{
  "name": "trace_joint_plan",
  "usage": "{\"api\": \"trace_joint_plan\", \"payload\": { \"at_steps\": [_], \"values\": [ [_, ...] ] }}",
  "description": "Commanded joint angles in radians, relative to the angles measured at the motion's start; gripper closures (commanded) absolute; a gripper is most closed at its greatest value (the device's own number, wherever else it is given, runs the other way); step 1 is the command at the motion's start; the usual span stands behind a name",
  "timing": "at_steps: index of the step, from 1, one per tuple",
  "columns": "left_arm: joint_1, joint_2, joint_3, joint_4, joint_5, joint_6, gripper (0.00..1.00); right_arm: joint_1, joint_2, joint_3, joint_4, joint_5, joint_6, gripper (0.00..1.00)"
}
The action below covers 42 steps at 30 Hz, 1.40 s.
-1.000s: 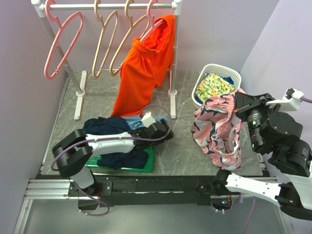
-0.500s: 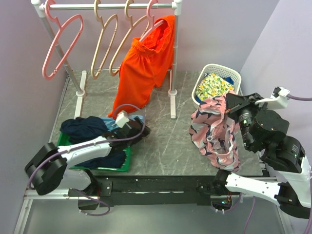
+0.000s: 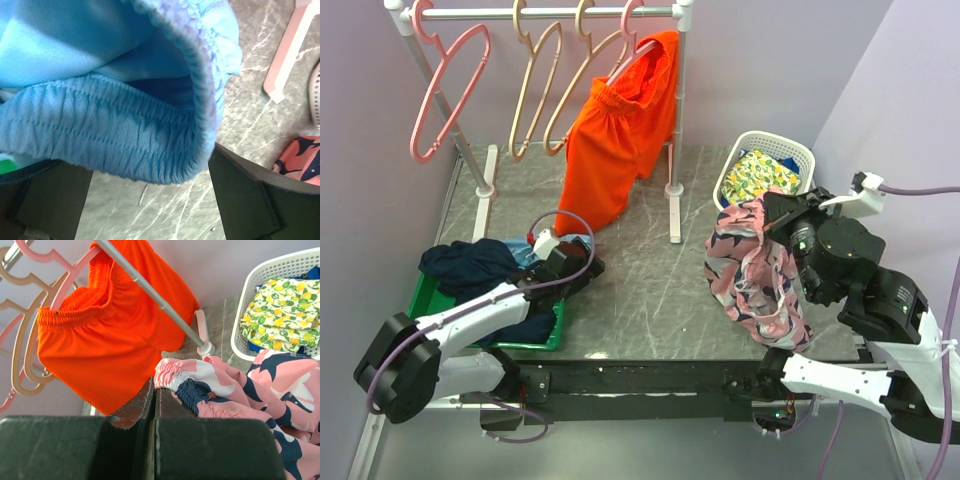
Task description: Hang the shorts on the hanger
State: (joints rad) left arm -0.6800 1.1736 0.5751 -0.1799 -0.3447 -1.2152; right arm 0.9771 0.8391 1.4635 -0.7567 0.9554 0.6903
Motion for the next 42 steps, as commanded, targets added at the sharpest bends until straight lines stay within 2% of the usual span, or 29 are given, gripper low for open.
{"api": "trace_joint_plan", "payload": {
  "at_steps": [1,5,11,14,17,18,19,21,22,24,25,28,29,32,34,37,42],
  "values": [
    [0.034,-0.06,0.042,-0.105,-0.037,0.069,0.03,0.002,0.023,-0.005,0.025,-0.032,0.018,1.0],
    [0.072,-0.074,0.035,-0.078,0.018,0.115,0.04,0.0,0.043,0.0,0.03,-0.061,0.018,1.0],
    [0.068,-0.114,0.091,-0.013,0.199,0.242,0.04,0.002,0.097,-0.023,0.048,-0.162,0.028,1.0],
    [0.065,-0.167,0.141,-0.041,0.26,0.295,0.04,0.0,0.135,-0.066,0.086,-0.272,0.035,1.0],
    [0.065,-0.233,0.195,-0.116,0.253,0.315,0.04,0.003,0.187,-0.15,0.153,-0.455,0.064,1.0],
    [0.065,-0.252,0.204,-0.133,0.25,0.324,0.04,0.003,0.219,-0.182,0.196,-0.525,0.06,1.0],
    [0.065,-0.287,0.221,-0.147,0.245,0.327,0.04,0.018,0.241,-0.216,0.239,-0.673,0.045,0.99],
    [0.065,-0.316,0.235,-0.181,0.231,0.342,0.03,0.041,0.337,-0.27,0.318,-0.769,0.014,0.91],
    [0.066,-0.34,0.244,-0.191,0.213,0.348,0.03,0.093,0.379,-0.252,0.301,-0.806,-0.003,0.81],
    [0.065,-0.356,0.252,-0.213,0.211,0.377,0.02,0.152,0.484,-0.21,0.231,-0.726,-0.008,0.63],
    [0.065,-0.362,0.259,-0.23,0.207,0.384,0.01,0.185,0.5,-0.195,0.173,-0.651,-0.003,0.43],
    [0.065,-0.37,0.241,-0.259,0.222,0.408,0.03,0.195,0.447,-0.254,0.18,-0.626,0.021,0.2],
    [0.065,-0.37,0.23,-0.262,0.242,0.411,0.06,0.195,0.419,-0.27,0.183,-0.609,0.025,0.17],
    [0.065,-0.368,0.189,-0.282,0.294,0.414,0.23,0.204,0.338,-0.285,0.103,-0.569,0.052,0.16],
    [0.051,-0.377,0.154,-0.291,0.322,0.411,0.32,0.228,0.308,-0.316,0.038,-0.543,0.084,0.25],
    [-0.001,-0.4,0.112,-0.311,0.317,0.393,0.4,0.316,0.304,-0.414,0.023,-0.537,0.123,0.31],
    [-0.122,-0.422,0.013,-0.308,0.266,0.3,0.42,0.443,0.412,-0.563,0.057,-0.572,0.173,0.31]
  ]
}}
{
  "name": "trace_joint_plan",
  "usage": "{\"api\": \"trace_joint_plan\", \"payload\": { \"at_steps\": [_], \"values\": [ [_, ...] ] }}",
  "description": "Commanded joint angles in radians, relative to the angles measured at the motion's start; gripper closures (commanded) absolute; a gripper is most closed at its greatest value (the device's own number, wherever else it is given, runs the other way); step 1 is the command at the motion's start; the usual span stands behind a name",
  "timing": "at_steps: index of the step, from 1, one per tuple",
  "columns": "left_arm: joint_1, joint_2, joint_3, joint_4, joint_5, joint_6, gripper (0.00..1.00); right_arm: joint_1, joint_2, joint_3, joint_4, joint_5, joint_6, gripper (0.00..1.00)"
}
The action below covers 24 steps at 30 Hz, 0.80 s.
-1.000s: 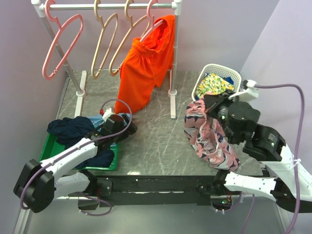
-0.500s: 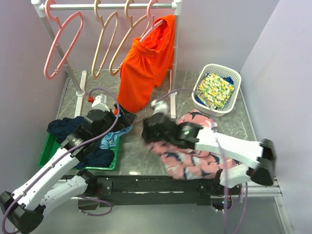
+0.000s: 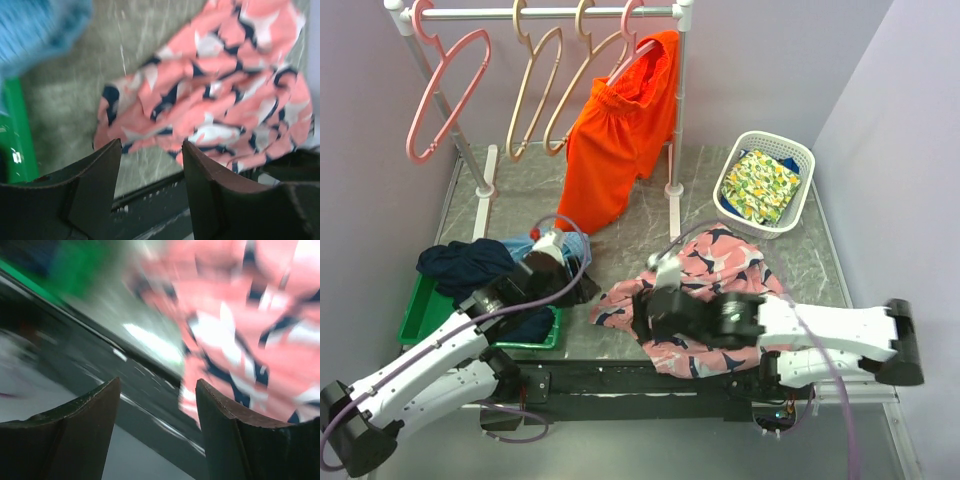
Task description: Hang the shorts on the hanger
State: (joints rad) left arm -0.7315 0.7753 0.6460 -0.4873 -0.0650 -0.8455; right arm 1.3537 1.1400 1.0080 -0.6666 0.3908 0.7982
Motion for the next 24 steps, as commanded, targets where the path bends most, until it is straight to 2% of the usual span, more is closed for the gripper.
{"api": "trace_joint_plan", "payload": {
  "at_steps": [1,4,7,11,16,20,21,24],
  "values": [
    [-0.078,-0.021,-0.071,0.006,-0.016,-0.079,0.41,0.112,0.134,-0.124,-0.024,-0.029,0.065,0.3],
    [-0.091,-0.008,-0.097,0.032,-0.013,-0.104,0.4,0.185,0.245,-0.096,-0.06,-0.006,0.087,0.24],
    [-0.094,-0.01,-0.097,0.049,-0.016,-0.113,0.39,0.202,0.369,-0.048,-0.119,0.029,0.104,0.21],
    [-0.095,-0.008,-0.083,0.032,-0.021,-0.098,0.37,0.193,0.466,-0.02,-0.119,0.06,0.113,0.28],
    [-0.098,-0.028,-0.075,-0.004,-0.007,-0.075,0.36,0.141,0.486,-0.049,-0.103,0.063,0.114,0.61],
    [-0.098,-0.039,-0.075,0.007,0.022,-0.075,0.34,0.093,0.419,-0.072,-0.128,0.083,0.116,0.88],
    [-0.103,-0.039,-0.078,0.013,0.028,-0.076,0.34,0.073,0.397,-0.071,-0.151,0.104,0.118,0.99],
    [-0.121,-0.033,-0.107,0.055,0.045,-0.076,0.33,0.0,0.273,-0.049,-0.204,0.15,0.131,1.0]
  ]
}}
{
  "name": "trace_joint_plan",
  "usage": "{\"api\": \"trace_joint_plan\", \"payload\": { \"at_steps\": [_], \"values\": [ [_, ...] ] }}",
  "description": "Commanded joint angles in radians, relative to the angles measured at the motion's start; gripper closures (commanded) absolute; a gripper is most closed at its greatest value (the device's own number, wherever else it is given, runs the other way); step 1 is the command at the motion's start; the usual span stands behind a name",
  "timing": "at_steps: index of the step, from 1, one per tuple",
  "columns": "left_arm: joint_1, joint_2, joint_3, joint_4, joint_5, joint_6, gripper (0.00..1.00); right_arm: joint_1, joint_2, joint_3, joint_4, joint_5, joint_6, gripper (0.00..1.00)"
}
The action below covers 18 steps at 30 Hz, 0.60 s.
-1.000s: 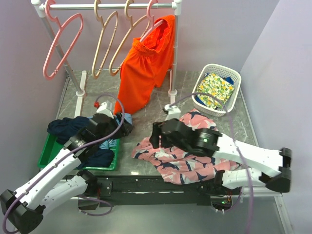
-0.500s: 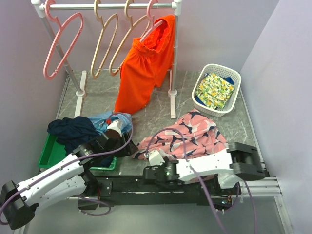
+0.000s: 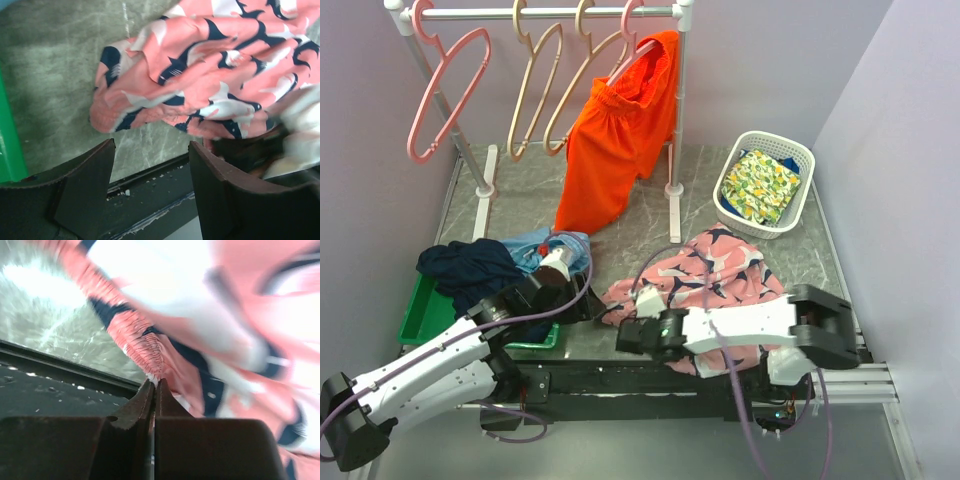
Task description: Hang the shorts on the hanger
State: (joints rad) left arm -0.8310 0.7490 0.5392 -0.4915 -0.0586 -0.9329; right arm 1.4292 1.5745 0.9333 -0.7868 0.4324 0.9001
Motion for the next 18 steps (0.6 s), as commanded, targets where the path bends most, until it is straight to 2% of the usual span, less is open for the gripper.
{"api": "trace_joint_plan", "payload": {
  "at_steps": [1,7,13,18],
  "values": [
    [-0.029,-0.007,-0.013,0.094,0.042,-0.006,0.34,-0.102,-0.23,0.03,-0.089,0.114,0.025,1.0],
    [-0.1,0.023,-0.062,0.159,0.011,-0.037,0.35,-0.307,-0.389,0.062,-0.091,0.154,-0.043,1.0],
    [-0.114,0.067,-0.033,0.146,-0.061,-0.044,0.37,-0.381,-0.424,0.105,-0.077,0.164,-0.09,1.0],
    [-0.114,0.163,-0.009,0.171,-0.176,-0.049,0.37,-0.42,-0.436,0.139,-0.068,0.166,-0.113,1.0]
  ]
}}
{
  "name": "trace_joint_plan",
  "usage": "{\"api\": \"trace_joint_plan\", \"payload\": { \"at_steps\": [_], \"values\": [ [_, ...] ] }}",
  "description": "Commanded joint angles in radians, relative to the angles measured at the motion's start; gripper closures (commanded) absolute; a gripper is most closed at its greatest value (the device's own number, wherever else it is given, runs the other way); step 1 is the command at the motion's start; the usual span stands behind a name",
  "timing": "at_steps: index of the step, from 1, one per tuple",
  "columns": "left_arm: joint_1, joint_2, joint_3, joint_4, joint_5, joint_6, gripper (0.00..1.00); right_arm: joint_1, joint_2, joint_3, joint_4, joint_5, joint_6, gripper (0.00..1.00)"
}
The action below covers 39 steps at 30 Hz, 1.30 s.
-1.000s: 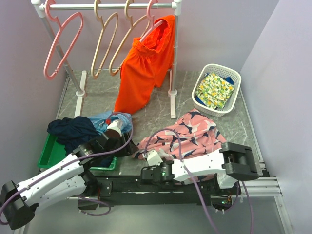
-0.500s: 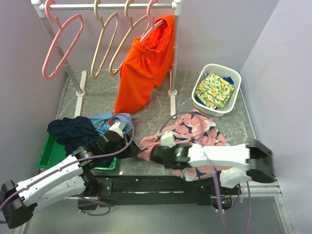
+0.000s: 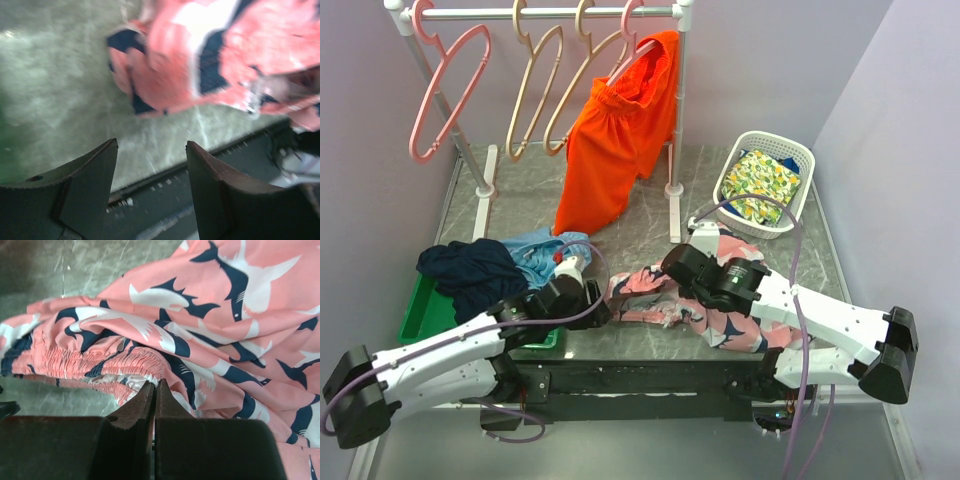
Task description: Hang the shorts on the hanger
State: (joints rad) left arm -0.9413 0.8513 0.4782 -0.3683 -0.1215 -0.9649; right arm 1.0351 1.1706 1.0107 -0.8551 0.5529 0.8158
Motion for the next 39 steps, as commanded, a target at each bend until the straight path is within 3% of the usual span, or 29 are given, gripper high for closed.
{"api": "trace_joint_plan", "payload": {
  "at_steps": [1,11,13,14,18,21,22,29,32,39],
  "values": [
    [-0.004,0.083,0.062,0.055,-0.134,-0.02,0.37,-0.029,-0.037,0.065,0.001,0.047,-0.033,1.0],
    [0.001,0.392,0.181,0.262,-0.21,0.049,0.35,-0.043,-0.103,0.097,-0.032,0.053,-0.047,1.0],
    [0.01,0.442,0.212,0.272,-0.222,0.075,0.59,-0.05,-0.118,0.121,-0.044,0.064,-0.061,1.0],
    [0.022,0.454,0.23,0.228,-0.231,0.08,0.98,-0.05,-0.124,0.156,-0.05,0.071,-0.067,1.0],
    [0.038,0.306,0.374,0.034,-0.293,0.165,0.99,-0.055,-0.129,0.285,-0.111,0.108,-0.105,1.0],
    [0.058,0.215,0.624,-0.177,-0.316,0.308,0.99,-0.056,-0.121,0.428,-0.122,0.12,-0.154,1.0],
    [0.062,0.198,0.772,-0.225,-0.323,0.337,0.99,-0.058,-0.115,0.474,-0.125,0.124,-0.187,1.0],
    [0.068,0.34,1.428,-0.489,-0.267,0.525,0.99,-0.061,-0.049,0.929,-0.156,0.143,-0.328,1.0],
    [0.068,0.391,1.559,-0.509,-0.207,0.531,0.99,-0.063,-0.038,1.02,-0.173,0.166,-0.352,1.0],
    [0.068,0.417,1.616,-0.506,-0.193,0.509,0.99,-0.063,-0.068,1.075,-0.157,0.168,-0.406,1.0]
  ]
}}
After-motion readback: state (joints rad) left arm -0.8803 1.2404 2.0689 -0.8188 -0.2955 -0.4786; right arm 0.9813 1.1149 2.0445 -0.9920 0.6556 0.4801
